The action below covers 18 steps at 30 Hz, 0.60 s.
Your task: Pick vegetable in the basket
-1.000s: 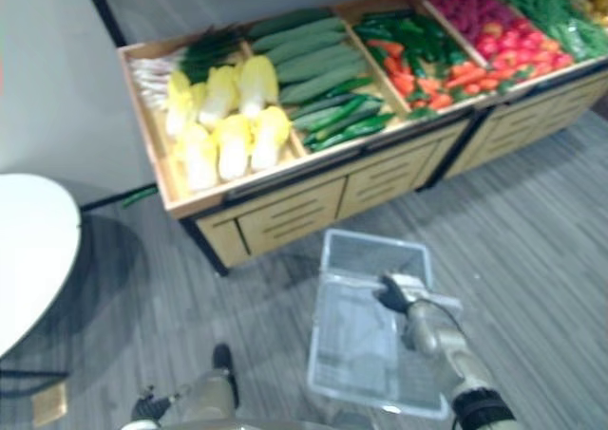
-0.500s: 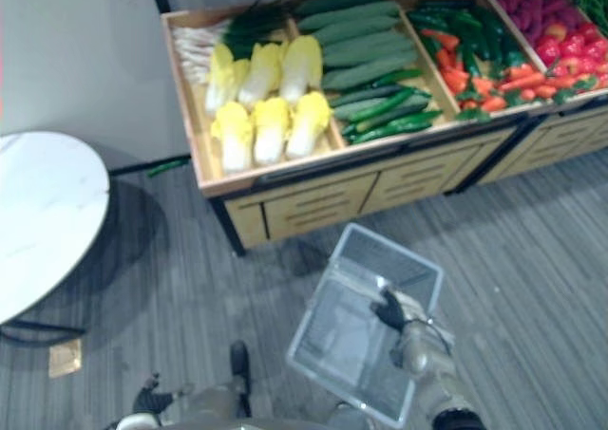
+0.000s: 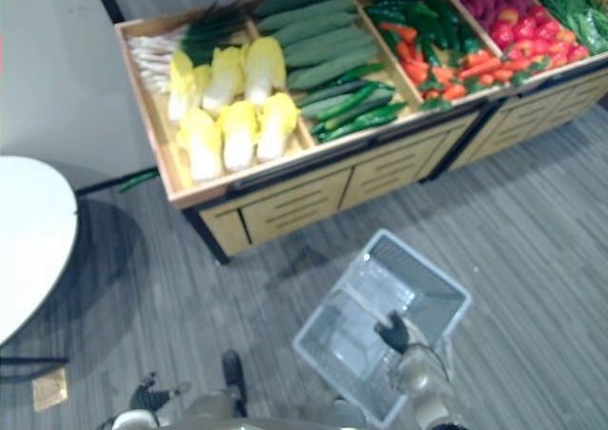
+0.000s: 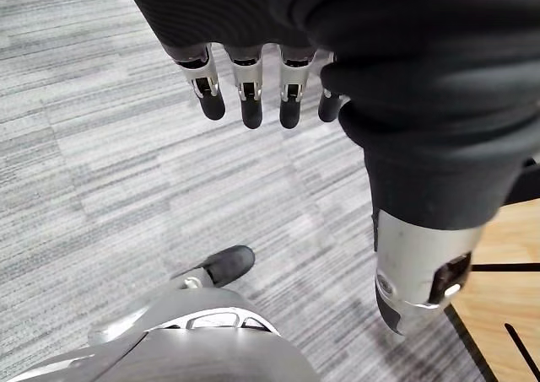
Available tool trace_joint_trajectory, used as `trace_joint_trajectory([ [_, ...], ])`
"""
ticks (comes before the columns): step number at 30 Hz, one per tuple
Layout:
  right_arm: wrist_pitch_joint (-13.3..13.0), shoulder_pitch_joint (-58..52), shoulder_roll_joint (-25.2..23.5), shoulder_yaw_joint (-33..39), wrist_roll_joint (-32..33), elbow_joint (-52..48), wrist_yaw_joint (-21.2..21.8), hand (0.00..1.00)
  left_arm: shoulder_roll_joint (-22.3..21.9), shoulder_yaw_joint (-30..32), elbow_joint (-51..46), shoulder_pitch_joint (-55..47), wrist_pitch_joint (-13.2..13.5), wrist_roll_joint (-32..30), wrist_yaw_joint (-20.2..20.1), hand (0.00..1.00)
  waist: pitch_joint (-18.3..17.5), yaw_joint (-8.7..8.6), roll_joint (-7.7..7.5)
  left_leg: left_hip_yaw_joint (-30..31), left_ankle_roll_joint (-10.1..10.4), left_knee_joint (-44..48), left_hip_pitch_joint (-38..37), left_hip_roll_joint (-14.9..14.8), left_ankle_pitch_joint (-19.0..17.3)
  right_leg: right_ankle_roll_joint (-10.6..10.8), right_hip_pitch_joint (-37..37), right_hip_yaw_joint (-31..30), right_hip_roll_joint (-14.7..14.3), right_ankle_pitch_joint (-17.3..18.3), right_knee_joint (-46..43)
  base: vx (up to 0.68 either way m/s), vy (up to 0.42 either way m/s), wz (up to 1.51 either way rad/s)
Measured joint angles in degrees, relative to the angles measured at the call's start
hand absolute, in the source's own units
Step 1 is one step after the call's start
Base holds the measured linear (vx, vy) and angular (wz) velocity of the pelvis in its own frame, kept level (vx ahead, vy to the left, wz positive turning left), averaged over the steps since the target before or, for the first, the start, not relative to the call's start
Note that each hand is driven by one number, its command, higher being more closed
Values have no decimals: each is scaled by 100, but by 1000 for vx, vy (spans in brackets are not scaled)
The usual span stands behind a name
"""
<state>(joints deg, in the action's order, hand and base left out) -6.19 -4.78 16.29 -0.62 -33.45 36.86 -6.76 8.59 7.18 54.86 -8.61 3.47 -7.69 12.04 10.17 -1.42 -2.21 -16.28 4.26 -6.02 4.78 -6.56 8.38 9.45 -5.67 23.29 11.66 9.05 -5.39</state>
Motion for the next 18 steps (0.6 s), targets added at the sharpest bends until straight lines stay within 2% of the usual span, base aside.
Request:
trace_joint_trajectory([
  [7,44,-14,-44,12,22,24,32,100,1,-6,1,-5,-28,-2,1,0,-4,65,-33,103,8,-1,6,5,-7,-33,-66,178,-3,50,20,-10,-11,8],
  [11,61,0,-78,23,20,106,38,100,6,-12,-2,-10,-27,-3,2,0,-16,179,-178,103,-112,5,-2,208,-143,85,-151,337,241,84,-33,32,48,13],
  [14,79,23,-66,28,-12,130,21,100,11,-56,3,-36,-29,1,2,0,-2,195,-239,125,-214,4,-39,299,-248,173,59,363,480,23,-703,90,91,17],
  [16,82,51,-77,22,-31,123,28,100,67,-64,2,-88,-32,0,1,0,-9,262,-286,136,-299,27,-204,333,-348,48,398,199,719,-200,-1688,173,180,2],
  [17,82,55,-72,26,-31,119,24,100,96,-64,-9,-118,-32,0,1,0,-15,320,-300,139,-320,41,-305,331,-395,-19,620,69,838,-426,-2244,221,208,1],
  [18,85,71,-69,28,-32,107,18,100,147,-58,-18,-162,-34,0,1,0,-26,319,-315,185,-400,41,-439,320,-458,-190,995,-160,991,-940,-3053,192,167,14],
])
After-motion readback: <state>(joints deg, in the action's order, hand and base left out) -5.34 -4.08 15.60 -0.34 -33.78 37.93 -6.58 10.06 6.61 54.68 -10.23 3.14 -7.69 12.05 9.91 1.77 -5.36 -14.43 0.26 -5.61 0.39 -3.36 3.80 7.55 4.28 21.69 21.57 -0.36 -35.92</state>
